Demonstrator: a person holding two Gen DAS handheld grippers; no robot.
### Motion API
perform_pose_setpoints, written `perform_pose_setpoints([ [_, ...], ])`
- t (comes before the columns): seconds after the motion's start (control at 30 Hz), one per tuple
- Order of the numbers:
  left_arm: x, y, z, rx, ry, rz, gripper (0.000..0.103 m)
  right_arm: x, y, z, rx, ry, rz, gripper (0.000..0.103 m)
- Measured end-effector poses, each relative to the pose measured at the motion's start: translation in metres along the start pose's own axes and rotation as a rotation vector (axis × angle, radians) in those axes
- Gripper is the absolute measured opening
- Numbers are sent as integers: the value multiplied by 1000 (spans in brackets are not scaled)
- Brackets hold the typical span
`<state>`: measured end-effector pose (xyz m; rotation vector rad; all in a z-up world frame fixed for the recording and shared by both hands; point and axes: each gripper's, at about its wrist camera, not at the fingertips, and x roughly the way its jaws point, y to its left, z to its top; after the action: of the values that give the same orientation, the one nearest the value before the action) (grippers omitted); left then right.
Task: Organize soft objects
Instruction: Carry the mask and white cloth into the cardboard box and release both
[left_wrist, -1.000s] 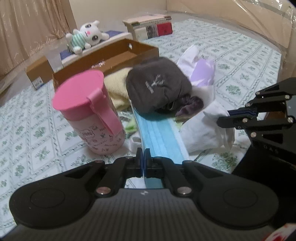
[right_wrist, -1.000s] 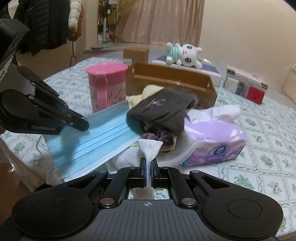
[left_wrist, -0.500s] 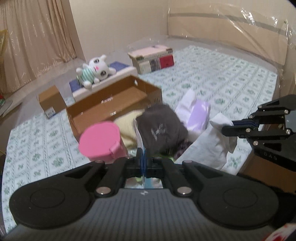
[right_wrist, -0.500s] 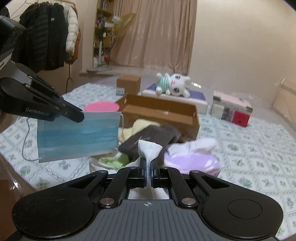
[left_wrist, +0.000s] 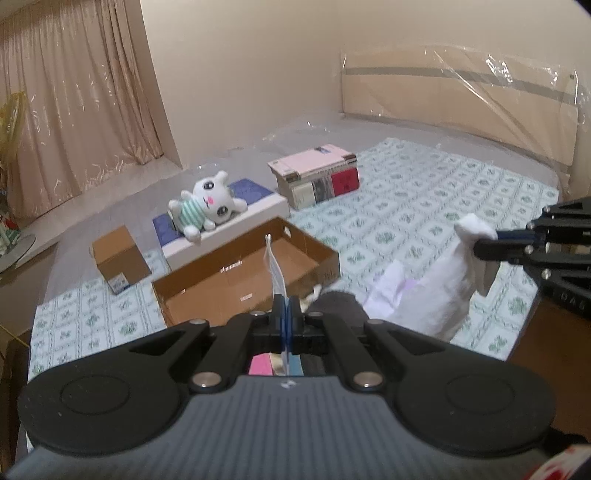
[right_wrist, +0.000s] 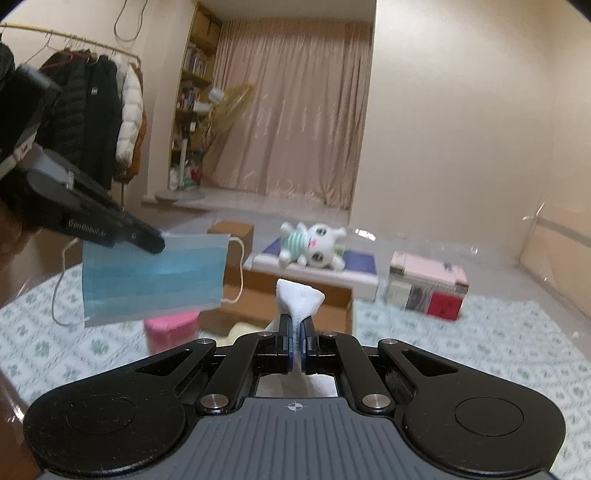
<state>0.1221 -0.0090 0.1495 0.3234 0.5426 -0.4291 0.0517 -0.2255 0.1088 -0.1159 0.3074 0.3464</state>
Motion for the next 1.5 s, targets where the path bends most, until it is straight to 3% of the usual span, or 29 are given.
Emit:
perform_pose_setpoints([
  [0.23,12,14,26,0,-18,3,1,13,-23,41,23,-59,17,3],
  [0.47,32,37,50,-11,-25,25,1,46,-40,115,-29,-163,23,3],
  [0.73,70,82,82,-31,-26,57,1,117,-60,174,-25,-234,-18,3],
  [0.93,118,113,91,-44,-7,83,1,185,-67,187,-41,-251,-47,3],
  [1.03,152,129,85,-58,20,88,1,229,-69,177,-38,-207,-48,3],
  [1.27,244,158,54,-121,116,54,1,339,-74,114,15,19,15,4],
  [1.5,310,170,22,-142,203,43,1,395,-83,67,21,216,59,4],
])
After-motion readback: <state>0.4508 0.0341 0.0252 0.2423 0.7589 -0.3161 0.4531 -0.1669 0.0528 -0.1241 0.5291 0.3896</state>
